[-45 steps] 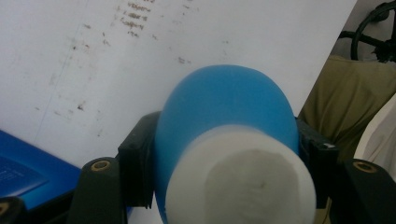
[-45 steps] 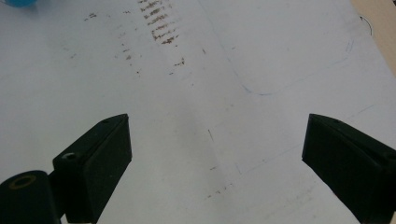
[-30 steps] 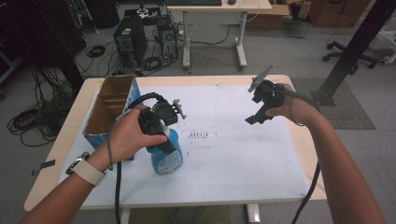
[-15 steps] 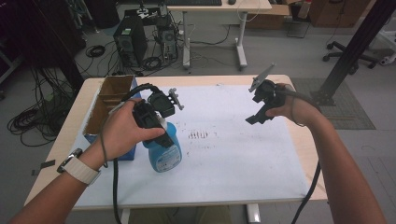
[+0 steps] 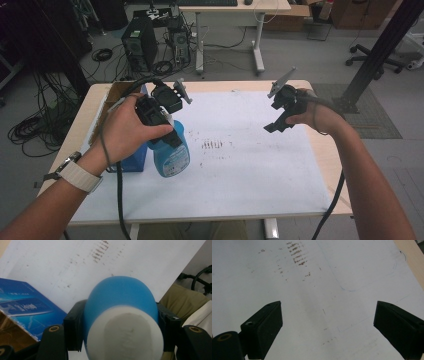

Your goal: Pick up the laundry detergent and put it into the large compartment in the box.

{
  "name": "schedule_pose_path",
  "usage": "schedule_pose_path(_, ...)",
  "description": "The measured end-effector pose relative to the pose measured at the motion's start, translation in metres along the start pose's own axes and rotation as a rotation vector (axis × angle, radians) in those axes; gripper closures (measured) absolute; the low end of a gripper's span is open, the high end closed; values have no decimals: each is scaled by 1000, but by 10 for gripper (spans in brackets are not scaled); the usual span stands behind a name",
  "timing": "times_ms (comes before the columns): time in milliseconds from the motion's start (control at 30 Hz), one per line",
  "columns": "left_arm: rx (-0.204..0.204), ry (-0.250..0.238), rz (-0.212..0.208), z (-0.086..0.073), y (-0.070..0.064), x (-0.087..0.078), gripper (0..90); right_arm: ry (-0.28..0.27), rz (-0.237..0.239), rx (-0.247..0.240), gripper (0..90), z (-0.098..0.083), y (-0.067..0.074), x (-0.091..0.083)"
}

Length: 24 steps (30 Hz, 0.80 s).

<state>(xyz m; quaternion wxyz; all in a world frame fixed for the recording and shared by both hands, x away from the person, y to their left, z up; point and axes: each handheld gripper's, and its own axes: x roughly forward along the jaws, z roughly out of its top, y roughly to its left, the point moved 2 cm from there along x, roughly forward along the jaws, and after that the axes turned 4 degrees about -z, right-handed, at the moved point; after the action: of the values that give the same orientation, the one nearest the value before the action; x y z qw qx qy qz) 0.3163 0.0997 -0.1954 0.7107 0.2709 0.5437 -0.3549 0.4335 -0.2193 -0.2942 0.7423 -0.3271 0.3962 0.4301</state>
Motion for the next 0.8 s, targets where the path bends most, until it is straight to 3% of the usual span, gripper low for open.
schedule_pose_path(800, -169, -39, 78, 6, 21, -50, 373, -5, 3, -1, 85, 0, -1, -1)
